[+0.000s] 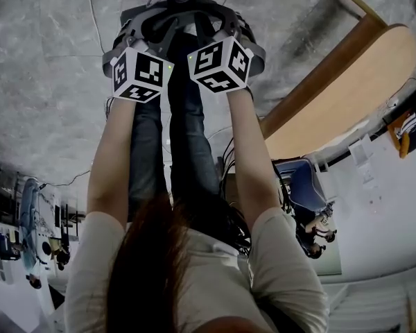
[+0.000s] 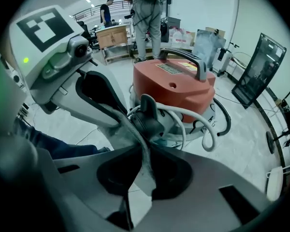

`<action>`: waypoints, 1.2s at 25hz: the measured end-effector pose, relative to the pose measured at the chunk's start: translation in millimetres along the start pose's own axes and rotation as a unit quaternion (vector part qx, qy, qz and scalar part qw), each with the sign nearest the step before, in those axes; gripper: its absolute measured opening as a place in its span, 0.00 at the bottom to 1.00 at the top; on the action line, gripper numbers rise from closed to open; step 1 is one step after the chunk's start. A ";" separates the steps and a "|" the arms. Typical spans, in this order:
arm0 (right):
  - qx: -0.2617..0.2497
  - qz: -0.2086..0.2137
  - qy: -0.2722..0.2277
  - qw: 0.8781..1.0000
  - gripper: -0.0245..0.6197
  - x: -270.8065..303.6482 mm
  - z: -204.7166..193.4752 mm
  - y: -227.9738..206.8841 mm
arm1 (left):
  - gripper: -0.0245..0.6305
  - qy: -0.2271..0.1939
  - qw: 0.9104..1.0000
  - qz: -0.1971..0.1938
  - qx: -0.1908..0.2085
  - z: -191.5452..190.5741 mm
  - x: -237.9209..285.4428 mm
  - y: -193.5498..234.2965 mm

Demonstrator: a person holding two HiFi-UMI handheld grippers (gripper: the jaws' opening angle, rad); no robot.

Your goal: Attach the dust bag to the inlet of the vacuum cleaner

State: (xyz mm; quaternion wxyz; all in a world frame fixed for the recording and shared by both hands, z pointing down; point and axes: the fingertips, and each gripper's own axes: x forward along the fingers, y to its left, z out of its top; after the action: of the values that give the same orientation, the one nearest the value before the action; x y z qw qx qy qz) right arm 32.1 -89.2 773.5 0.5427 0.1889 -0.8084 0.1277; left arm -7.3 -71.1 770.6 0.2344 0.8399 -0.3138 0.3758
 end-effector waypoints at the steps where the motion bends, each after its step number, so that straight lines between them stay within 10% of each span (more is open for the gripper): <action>1: 0.008 -0.002 -0.002 1.000 0.12 -0.3 -0.3 -0.4 | 0.17 0.006 1.000 0.000 0.011 0.6 0.6 0.5; 8: 0.078 -0.029 -0.022 0.996 0.12 -6.7 -6.5 2.9 | 0.19 0.046 0.980 -0.059 0.184 8.1 4.9 -0.8; 18: 0.043 -0.019 -0.003 0.999 0.12 0.7 -0.8 0.5 | 0.17 -0.001 0.998 -0.042 0.053 0.1 2.6 1.9; 30: 0.076 -0.017 -0.001 0.997 0.13 0.2 -0.8 -0.2 | 0.16 0.027 0.999 -0.039 -0.001 -1.6 5.3 3.9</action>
State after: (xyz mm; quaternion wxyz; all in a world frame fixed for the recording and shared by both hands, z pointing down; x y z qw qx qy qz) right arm 32.8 -89.1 774.1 0.5283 0.2437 -0.7933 0.1795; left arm -8.1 -74.6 776.3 0.2577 0.8409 -0.2749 0.3885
